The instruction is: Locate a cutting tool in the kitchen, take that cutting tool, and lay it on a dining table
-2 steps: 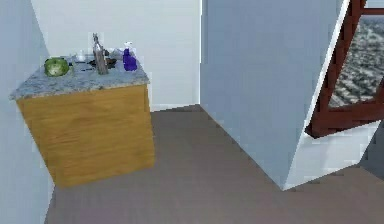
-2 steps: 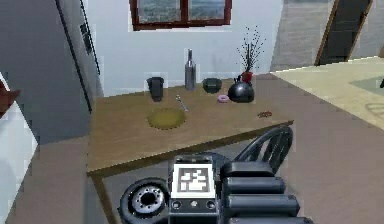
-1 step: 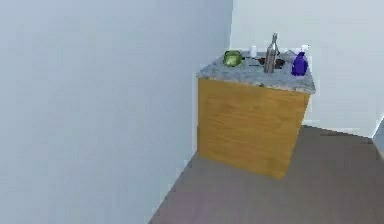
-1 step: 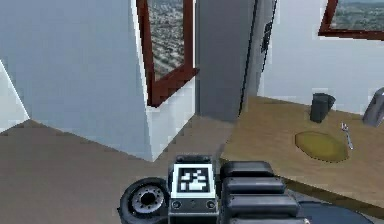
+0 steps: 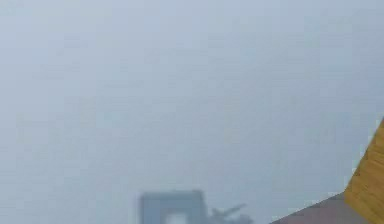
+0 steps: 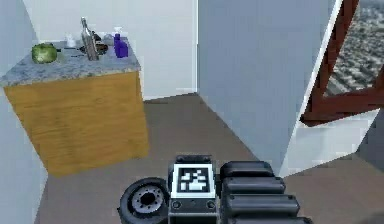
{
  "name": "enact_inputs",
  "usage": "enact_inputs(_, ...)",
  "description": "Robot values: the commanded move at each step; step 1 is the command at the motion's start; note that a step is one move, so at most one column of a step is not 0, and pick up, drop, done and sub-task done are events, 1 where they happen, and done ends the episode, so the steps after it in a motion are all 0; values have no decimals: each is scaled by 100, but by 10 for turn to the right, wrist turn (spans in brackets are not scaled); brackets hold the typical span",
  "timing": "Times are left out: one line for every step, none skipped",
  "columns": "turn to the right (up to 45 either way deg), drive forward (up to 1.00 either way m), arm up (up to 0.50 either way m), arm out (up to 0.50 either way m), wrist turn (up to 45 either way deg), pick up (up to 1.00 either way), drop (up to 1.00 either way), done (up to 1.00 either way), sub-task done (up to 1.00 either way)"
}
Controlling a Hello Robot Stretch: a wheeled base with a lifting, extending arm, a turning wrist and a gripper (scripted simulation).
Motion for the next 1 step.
enact_inputs(-210,0,0,0,0,0,0,0,0)
